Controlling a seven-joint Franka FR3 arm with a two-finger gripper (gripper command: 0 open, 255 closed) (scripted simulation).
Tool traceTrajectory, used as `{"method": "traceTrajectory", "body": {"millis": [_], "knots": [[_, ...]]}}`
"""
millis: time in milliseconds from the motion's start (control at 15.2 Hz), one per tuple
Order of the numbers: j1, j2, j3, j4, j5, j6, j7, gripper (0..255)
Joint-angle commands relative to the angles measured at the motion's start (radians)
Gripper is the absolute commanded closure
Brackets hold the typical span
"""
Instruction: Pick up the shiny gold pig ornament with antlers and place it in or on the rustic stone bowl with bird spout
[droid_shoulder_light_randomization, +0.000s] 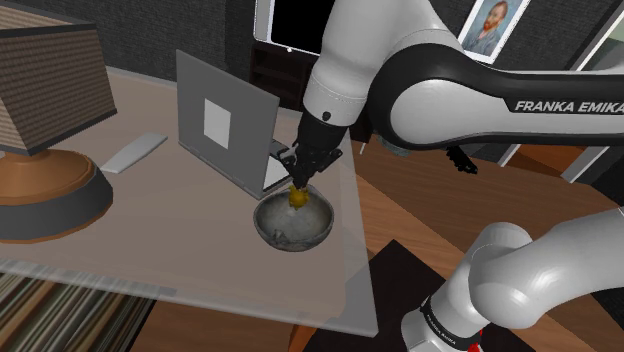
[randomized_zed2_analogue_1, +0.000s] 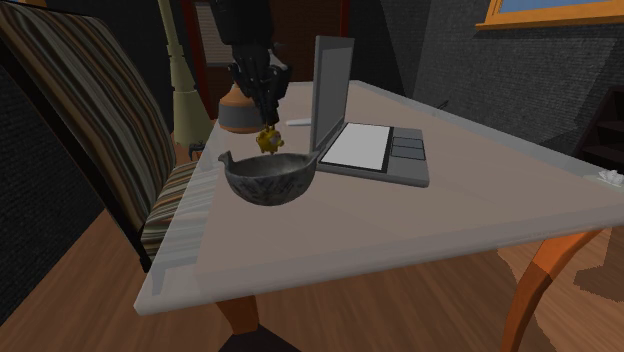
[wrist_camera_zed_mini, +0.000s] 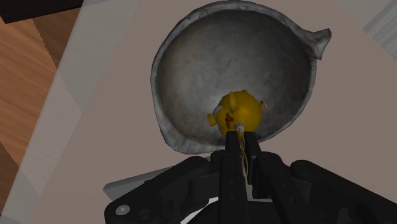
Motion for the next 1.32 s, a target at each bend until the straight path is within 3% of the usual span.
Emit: {"method": "traceTrajectory", "body": {"millis": [0, 66, 132, 462, 726, 1254], "knots": [[0.0, 0.0, 0.0, 0.0, 0.0, 0.0, 0.0, 255], [0.0, 0.0, 0.0, 0.0, 0.0, 0.0, 0.0, 255], [0.0, 0.0, 0.0, 0.0, 0.0, 0.0, 0.0, 0], [0.0, 0.0, 0.0, 0.0, 0.0, 0.0, 0.0, 0], [0.001, -0.014, -0.009, 0.115, 0.0, -0.129, -0.002, 0], [0.001, -0.014, -0.009, 0.115, 0.0, -0.129, -0.002, 0]]}}
